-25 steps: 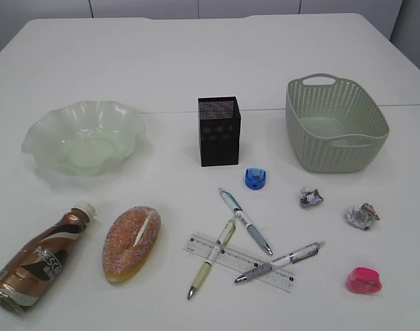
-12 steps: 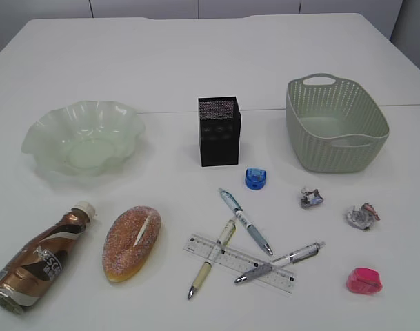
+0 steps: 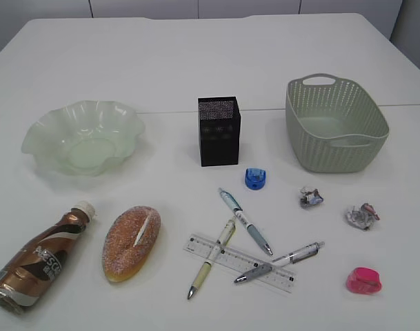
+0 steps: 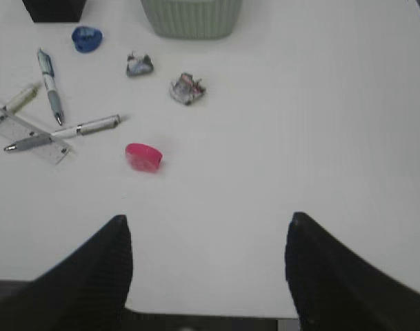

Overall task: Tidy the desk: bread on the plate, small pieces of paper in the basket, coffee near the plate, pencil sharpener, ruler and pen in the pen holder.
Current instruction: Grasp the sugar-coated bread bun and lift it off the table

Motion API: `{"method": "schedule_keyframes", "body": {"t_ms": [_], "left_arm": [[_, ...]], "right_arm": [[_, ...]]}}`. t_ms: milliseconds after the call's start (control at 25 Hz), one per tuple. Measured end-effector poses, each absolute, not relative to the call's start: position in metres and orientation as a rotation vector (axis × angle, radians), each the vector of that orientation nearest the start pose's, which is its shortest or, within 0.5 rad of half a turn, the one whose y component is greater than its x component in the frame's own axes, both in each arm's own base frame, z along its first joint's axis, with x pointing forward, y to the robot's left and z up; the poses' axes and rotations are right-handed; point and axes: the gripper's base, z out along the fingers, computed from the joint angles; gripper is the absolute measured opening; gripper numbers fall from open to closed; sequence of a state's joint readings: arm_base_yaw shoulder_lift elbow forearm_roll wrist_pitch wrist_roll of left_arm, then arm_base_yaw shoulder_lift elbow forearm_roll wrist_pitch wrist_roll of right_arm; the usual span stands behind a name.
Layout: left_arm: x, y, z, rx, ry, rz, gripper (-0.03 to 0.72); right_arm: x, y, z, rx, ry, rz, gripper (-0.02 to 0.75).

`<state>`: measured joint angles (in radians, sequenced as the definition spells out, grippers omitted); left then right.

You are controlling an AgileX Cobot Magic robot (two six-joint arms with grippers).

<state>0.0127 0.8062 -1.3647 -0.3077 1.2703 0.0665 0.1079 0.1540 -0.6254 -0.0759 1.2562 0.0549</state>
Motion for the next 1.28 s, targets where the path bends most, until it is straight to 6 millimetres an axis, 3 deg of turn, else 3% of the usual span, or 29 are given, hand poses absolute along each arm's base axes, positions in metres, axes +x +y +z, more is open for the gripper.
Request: {"method": "schedule_keyframes", "body": {"t_ms": [200,400,520,760,920,1280], "left_arm": [[0.128,-0.037,0.477,0.184,2.217,-0.461,0.423],[0.163,-0.055,0.459,0.3,2.334,-0.493,0.488],[0.183,-0.072,0.443,0.388,2.419,-0.474,0.497],[0.224,-0.125,0.396,0.542,2.621,-0.385,0.504],[0.248,-0.154,0.358,0.542,2.762,-0.32,0.522],[0.295,-0.18,0.271,0.538,3.006,-0.163,0.566]], "right_arm": [[0.036,-0.002,0.328,-0.012,2.402,0.007,0.54],[0.074,0.003,0.348,-0.01,2.493,0.013,0.54],[0.092,0.008,0.348,-0.01,2.555,0.047,0.54],[0.118,0.016,0.337,-0.004,2.67,0.112,0.54],[0.124,0.017,0.333,0.004,2.695,0.12,0.54],[0.126,0.019,0.332,0.021,2.709,0.15,0.54]]}}
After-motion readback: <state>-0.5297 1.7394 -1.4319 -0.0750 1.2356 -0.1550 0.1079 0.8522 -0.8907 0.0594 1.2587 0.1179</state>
